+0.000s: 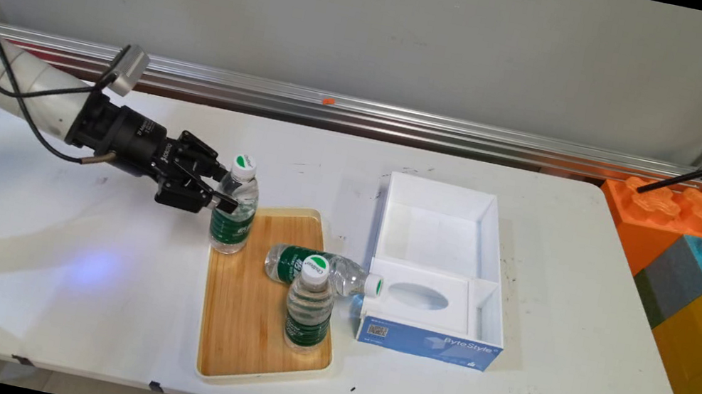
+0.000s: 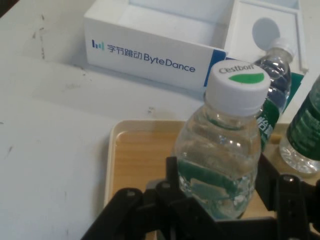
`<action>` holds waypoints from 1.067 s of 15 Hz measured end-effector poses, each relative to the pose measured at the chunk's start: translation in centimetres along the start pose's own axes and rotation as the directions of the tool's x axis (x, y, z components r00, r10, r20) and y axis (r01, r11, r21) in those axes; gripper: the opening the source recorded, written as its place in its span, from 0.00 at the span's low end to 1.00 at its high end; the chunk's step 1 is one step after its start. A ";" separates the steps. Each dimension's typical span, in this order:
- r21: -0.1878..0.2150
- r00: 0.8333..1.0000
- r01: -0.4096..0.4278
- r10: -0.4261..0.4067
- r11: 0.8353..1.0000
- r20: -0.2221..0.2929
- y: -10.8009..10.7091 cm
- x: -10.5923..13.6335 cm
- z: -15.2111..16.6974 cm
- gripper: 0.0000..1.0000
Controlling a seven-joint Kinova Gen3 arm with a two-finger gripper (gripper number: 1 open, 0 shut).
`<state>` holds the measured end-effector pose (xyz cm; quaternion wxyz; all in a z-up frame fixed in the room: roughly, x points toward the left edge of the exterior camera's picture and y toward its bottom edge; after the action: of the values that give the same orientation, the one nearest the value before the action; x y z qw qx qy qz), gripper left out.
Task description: Place the picked object on the tray
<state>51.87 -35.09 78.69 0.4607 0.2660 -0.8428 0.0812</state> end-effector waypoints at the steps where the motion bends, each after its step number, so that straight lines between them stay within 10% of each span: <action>1: 0.002 1.000 0.000 0.000 1.000 -0.003 0.0 -0.1 0.1 0.00; 16: 0.016 0.999 0.008 -0.008 1.000 -0.040 -0.2 -1.2 1.4 0.00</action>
<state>51.43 -35.34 76.89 0.4754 0.2715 -0.8318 0.0916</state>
